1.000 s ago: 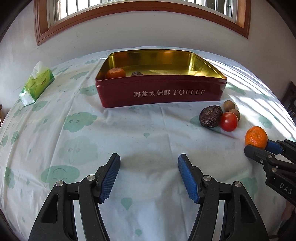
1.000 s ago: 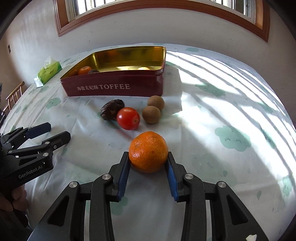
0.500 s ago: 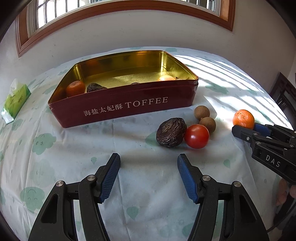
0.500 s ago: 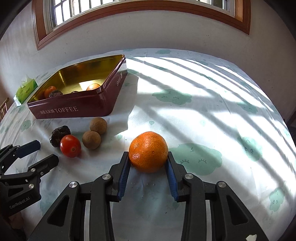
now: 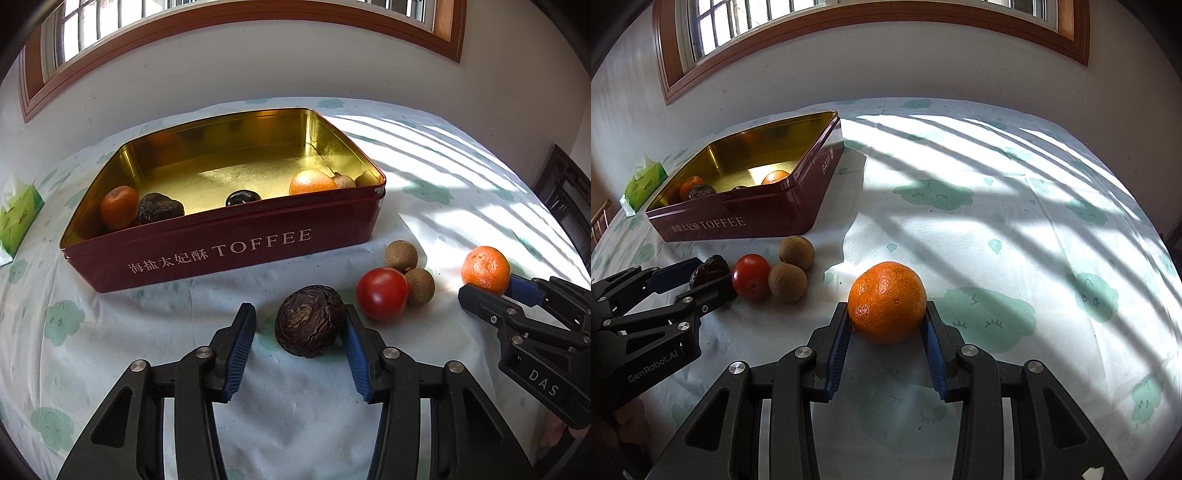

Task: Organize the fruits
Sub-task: 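Close left tool on the second dark wrinkled fruit, then carry wrinkled fruit in left tool over tin while right tool carries orange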

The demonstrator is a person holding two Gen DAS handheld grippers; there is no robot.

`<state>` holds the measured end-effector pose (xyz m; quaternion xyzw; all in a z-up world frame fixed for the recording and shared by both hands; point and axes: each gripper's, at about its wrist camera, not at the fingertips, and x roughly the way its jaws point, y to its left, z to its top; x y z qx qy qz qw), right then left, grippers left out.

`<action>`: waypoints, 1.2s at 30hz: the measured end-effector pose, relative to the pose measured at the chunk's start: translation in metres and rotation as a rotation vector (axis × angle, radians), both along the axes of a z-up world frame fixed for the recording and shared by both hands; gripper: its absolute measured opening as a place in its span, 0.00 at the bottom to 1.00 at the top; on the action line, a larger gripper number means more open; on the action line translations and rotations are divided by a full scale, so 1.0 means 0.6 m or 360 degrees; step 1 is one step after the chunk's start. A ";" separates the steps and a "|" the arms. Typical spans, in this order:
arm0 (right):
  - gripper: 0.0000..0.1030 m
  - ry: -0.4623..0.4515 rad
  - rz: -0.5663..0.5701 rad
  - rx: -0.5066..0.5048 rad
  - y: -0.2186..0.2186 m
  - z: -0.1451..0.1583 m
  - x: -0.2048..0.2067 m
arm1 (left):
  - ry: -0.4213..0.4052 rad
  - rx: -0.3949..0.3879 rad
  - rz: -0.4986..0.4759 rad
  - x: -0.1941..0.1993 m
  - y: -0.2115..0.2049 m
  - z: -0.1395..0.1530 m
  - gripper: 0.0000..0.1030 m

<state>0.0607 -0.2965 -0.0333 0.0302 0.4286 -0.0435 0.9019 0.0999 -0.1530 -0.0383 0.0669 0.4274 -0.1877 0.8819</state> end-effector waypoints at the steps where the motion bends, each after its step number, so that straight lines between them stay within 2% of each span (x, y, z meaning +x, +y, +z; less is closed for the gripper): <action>1: 0.35 0.0000 0.0000 -0.0001 0.000 0.000 0.000 | -0.0012 0.0012 0.0002 -0.001 0.001 0.000 0.39; 2: 0.35 0.0000 0.0000 -0.0002 0.000 0.000 0.000 | -0.0015 0.0008 -0.0004 -0.003 0.002 0.000 0.34; 19: 0.35 0.0009 0.0000 -0.0039 0.006 -0.001 0.002 | 0.0001 -0.0006 0.0054 -0.016 0.038 0.006 0.34; 36: 0.34 0.0030 -0.0017 -0.0064 0.009 0.001 0.005 | -0.0040 0.0003 0.0139 -0.016 0.082 0.028 0.34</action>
